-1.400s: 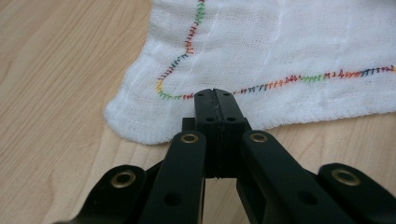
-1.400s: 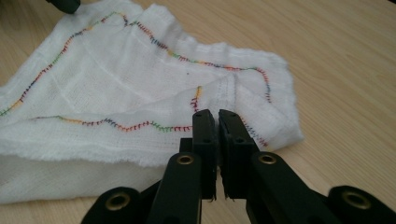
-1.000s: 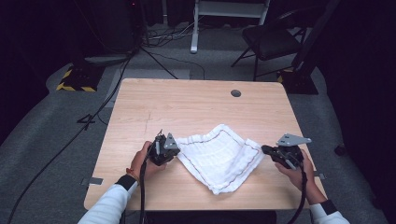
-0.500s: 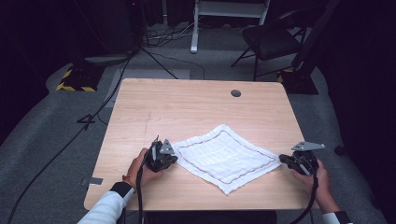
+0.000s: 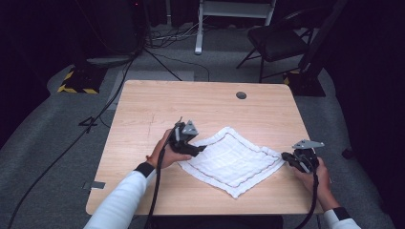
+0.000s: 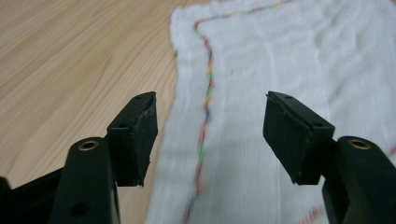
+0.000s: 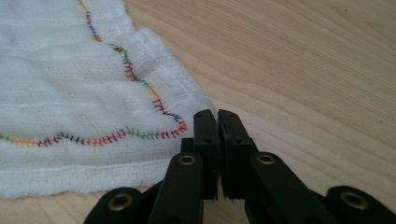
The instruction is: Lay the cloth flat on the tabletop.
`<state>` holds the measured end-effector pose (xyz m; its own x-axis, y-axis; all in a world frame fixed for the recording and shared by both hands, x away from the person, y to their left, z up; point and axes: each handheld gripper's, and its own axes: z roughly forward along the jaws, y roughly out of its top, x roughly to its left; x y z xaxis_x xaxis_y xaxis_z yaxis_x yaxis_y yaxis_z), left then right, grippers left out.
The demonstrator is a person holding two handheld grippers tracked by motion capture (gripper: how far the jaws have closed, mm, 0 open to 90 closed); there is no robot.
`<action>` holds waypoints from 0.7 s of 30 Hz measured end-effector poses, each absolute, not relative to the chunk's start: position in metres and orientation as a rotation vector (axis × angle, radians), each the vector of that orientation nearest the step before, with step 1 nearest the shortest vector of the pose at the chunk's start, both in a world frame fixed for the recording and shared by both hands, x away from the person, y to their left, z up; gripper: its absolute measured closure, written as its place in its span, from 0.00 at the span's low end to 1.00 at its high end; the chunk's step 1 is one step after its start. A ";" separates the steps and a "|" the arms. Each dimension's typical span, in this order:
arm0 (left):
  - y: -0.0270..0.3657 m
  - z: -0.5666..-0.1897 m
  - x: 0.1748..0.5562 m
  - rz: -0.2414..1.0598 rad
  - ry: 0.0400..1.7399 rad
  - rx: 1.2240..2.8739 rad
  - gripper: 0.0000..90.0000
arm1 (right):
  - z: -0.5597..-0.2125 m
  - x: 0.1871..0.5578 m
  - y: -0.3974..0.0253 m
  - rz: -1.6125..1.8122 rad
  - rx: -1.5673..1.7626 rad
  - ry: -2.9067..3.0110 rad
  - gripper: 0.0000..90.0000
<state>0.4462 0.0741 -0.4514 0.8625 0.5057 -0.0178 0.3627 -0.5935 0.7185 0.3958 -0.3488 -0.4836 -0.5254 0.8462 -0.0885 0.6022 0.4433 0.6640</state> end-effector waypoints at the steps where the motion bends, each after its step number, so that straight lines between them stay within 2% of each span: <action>1: 0.074 -0.451 0.446 0.241 0.625 2.268 0.37 | -0.484 0.396 -0.349 0.810 1.223 2.290 0.97; 7: 0.021 -0.469 0.492 0.206 0.632 2.345 0.32 | -0.486 0.410 -0.346 0.793 1.216 2.284 0.97; 12: 0.006 -0.480 0.515 0.201 0.689 2.359 0.34 | -0.486 0.420 -0.345 0.792 1.219 2.269 0.97; 15: 0.004 -0.484 0.521 0.208 0.712 2.369 0.41 | -0.486 0.423 -0.344 0.787 1.212 2.264 0.97; 16: 0.003 -0.488 0.525 0.188 0.722 2.365 0.47 | -0.487 0.427 -0.342 0.771 1.192 2.261 0.97; 17: 0.004 -0.489 0.527 0.176 0.707 2.357 0.47 | -0.487 0.428 -0.341 0.775 1.203 2.260 0.97; 21: 0.007 -0.488 0.528 0.148 0.674 2.353 0.73 | -0.484 0.434 -0.342 0.788 1.212 2.237 0.97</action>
